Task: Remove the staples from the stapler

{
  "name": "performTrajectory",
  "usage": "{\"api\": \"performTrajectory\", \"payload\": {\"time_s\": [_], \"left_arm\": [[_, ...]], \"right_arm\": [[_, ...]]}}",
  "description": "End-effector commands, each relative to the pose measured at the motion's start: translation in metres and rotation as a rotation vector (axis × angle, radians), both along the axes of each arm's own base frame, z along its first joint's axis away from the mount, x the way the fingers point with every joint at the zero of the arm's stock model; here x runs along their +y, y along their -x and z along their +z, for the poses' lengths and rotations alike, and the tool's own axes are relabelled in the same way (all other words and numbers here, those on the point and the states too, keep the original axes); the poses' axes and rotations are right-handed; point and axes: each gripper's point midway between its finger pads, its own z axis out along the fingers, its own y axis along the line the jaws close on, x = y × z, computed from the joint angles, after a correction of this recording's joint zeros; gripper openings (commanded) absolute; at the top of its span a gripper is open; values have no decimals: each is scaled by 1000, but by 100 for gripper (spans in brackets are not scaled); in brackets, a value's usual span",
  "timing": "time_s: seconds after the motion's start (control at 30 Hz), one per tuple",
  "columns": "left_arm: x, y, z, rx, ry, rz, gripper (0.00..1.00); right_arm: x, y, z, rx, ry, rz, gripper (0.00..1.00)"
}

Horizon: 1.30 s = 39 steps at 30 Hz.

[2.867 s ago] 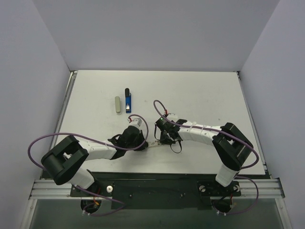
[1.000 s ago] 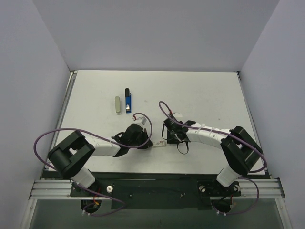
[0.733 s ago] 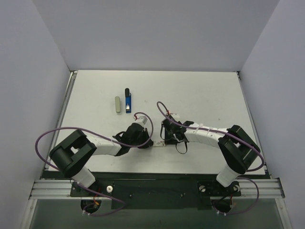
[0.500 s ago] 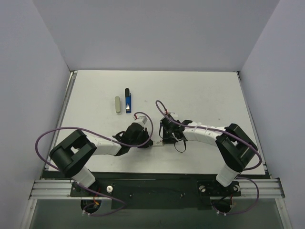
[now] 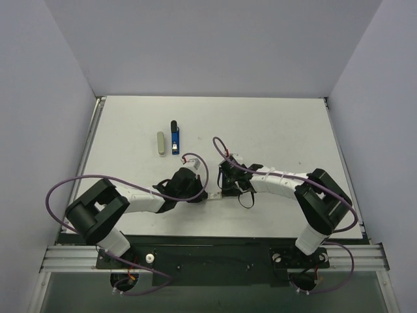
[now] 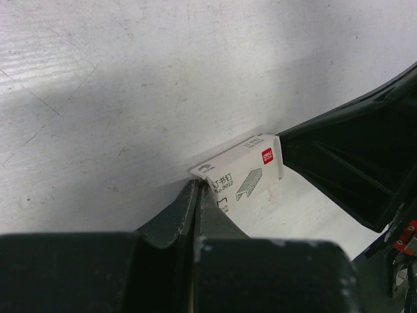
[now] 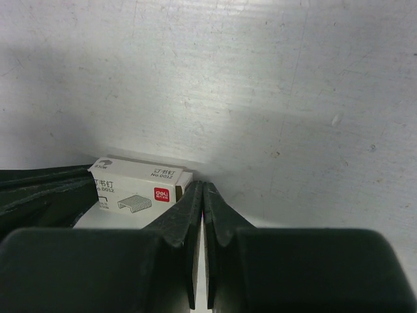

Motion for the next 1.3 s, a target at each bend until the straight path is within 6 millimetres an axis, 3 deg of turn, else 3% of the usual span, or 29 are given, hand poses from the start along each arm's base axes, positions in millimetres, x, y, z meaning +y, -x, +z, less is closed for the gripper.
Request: {"api": "performTrajectory", "payload": {"time_s": [0.0, 0.1, 0.2, 0.3, 0.5, 0.63, 0.67, 0.77, 1.0, 1.27], "left_arm": [[11, 3, 1, -6, -64, 3, 0], [13, 1, 6, -14, -66, 16, 10], [19, -1, 9, -18, -78, 38, 19], [23, -2, 18, -36, -83, 46, 28], [29, -11, 56, -108, -96, 60, 57], [40, -14, 85, -164, -128, 76, 71], [41, -16, 99, -197, -117, 80, 84], [53, -18, 118, -250, -134, 105, 86], [66, -20, 165, -333, -115, 144, 88], [66, -22, 190, -354, -138, 124, 90]], "right_arm": [[-10, 7, 6, 5, -1, -13, 0], [-23, 2, 14, -24, 21, -35, 0], [-38, -4, 21, -62, 48, -64, 14], [-49, -9, 35, -111, 56, -89, 34], [-67, -20, 75, -249, 88, -89, 61], [-81, -23, 96, -325, 121, -103, 73], [-83, -22, 102, -342, 117, -106, 73], [-85, -24, 114, -369, 119, -91, 86], [-89, -27, 155, -452, 95, -81, 88], [-117, -26, 191, -562, 135, -162, 90]]}}
